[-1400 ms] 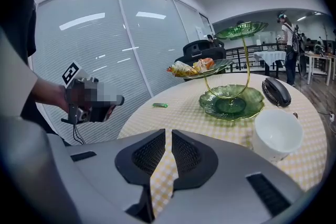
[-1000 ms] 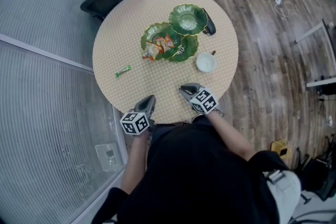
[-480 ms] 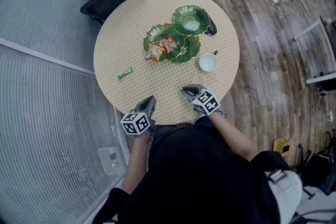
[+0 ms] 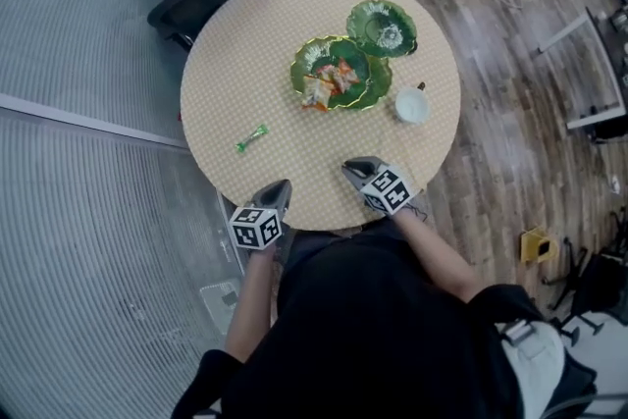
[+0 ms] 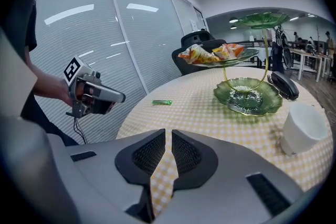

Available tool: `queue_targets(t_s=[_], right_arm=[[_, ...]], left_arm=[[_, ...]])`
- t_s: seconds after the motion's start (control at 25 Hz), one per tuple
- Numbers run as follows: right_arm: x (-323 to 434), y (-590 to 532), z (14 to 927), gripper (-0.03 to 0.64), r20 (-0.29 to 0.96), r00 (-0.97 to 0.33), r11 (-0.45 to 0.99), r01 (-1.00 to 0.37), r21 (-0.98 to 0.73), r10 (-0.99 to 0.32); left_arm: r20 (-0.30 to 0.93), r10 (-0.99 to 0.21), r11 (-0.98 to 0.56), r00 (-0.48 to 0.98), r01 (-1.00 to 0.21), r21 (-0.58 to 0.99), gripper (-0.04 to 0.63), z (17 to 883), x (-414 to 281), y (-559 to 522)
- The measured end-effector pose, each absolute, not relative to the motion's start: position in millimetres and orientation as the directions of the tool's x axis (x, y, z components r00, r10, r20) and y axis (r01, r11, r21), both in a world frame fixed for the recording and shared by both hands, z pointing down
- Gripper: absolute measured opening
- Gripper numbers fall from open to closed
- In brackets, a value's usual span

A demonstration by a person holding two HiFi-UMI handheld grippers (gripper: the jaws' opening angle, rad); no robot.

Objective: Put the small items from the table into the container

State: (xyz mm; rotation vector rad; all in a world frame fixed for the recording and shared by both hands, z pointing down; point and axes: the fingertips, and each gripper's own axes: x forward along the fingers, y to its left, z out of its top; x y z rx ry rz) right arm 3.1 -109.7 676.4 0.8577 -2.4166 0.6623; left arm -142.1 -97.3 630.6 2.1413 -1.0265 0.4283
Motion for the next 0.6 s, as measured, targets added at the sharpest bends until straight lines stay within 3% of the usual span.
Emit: queue_targets(t_s=[0.2,0.44,0.6], right_arm=[[-44,-104,687,0.055,0.606,-0.650,0.653,-0.709,-0.266,-0.459],[-83,-97,700,0.055,0.635,-0.602,0.597,-0.758,-0.263,-0.485],[-94,-95,707,0.055,0.656,-0.567,0.572,-0.784,-0.242,-0.499]], left_arm=[[0.668,-0.443,-0.587,0.598,-0.757,0.287,0.003,650,-199,-117],[0.725,-0.378,-0.698,0.576,-0.692,0.185,0.011,670,-248,-155],[0.772,-0.341,-0.750,0.536,-0.651,0.121,0.129,690,-268,-184]])
